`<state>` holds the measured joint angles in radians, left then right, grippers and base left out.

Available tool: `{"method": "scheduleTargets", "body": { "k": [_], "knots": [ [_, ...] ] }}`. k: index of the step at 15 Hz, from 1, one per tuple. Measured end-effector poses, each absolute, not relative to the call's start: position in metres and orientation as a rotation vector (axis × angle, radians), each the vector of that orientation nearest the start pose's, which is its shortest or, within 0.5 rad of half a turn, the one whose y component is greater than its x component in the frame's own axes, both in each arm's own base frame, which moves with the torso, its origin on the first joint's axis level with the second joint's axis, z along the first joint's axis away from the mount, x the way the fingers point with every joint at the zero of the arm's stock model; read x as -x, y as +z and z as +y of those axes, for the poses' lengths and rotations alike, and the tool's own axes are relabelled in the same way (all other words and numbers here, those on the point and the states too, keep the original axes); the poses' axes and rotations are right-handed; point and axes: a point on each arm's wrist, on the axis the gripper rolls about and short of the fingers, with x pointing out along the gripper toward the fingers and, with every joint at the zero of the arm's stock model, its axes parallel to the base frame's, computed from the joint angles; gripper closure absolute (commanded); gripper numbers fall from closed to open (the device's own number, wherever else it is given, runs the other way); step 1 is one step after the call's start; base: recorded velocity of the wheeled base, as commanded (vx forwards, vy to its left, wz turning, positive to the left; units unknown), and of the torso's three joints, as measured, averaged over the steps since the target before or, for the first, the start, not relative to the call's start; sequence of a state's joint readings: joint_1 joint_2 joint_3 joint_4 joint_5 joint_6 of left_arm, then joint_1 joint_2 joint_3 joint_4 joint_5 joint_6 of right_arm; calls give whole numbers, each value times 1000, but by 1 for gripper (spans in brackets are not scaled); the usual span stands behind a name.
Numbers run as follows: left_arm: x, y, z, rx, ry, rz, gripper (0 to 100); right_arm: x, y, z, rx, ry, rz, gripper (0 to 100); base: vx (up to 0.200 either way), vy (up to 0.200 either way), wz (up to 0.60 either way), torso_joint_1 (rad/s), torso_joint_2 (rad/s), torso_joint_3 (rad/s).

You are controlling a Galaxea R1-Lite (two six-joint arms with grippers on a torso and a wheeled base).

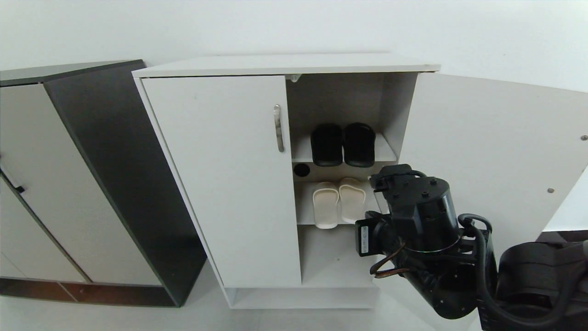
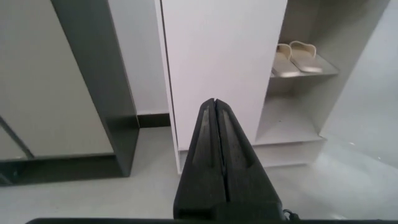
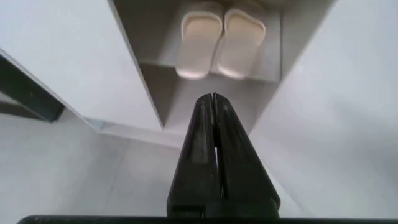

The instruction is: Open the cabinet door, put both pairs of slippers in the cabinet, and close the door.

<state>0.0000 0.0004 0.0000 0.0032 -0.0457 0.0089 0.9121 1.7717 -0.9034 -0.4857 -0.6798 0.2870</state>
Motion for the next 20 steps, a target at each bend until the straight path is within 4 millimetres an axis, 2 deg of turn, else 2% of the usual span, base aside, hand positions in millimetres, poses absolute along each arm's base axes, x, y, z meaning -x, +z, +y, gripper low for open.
{"method": "scheduleTargets", "body": {
  "k": [3,20],
  "knots": [
    [23,75,-1,-9,-46,3,100,-207,172,245,-8,209,307,100,-200,0,0,4,1,7],
    [23,75,-1,-8,-46,3,100,-207,169,243,11,207,307,100,0,0,0,0,-20,-20]
  ]
}}
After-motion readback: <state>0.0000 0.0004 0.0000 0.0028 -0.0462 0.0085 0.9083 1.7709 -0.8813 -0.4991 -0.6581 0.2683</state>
